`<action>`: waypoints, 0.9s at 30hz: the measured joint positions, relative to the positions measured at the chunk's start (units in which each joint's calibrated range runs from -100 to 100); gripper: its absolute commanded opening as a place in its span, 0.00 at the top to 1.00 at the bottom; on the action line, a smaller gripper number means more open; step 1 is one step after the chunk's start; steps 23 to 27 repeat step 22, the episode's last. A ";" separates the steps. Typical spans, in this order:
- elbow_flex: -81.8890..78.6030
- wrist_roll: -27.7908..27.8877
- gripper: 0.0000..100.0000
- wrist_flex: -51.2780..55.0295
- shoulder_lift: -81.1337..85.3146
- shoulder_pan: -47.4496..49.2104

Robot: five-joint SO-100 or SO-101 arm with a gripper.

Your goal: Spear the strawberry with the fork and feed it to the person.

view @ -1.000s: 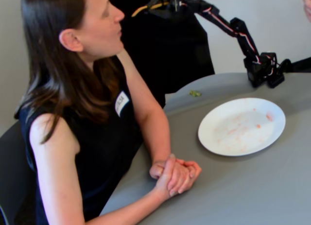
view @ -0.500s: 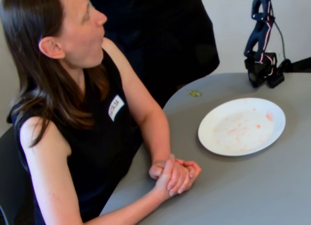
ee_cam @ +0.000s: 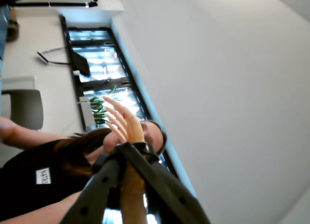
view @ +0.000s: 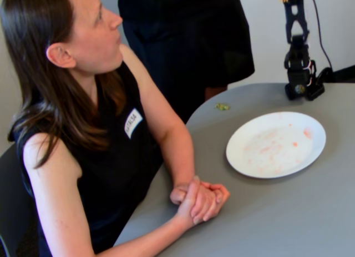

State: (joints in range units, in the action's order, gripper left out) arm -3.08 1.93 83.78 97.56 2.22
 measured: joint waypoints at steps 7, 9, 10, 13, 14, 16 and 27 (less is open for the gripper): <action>-29.71 2.14 0.99 -13.90 1.43 -0.75; -36.41 1.98 0.99 -19.05 1.43 -4.53; -39.86 1.82 0.99 -22.14 1.43 -7.04; -56.52 -1.09 0.99 -36.81 1.26 -16.69; -61.50 -2.55 0.99 -41.10 0.76 -19.04; -72.37 -5.63 0.99 -51.48 1.18 -20.71; -94.29 -6.05 0.99 -64.35 0.76 -17.02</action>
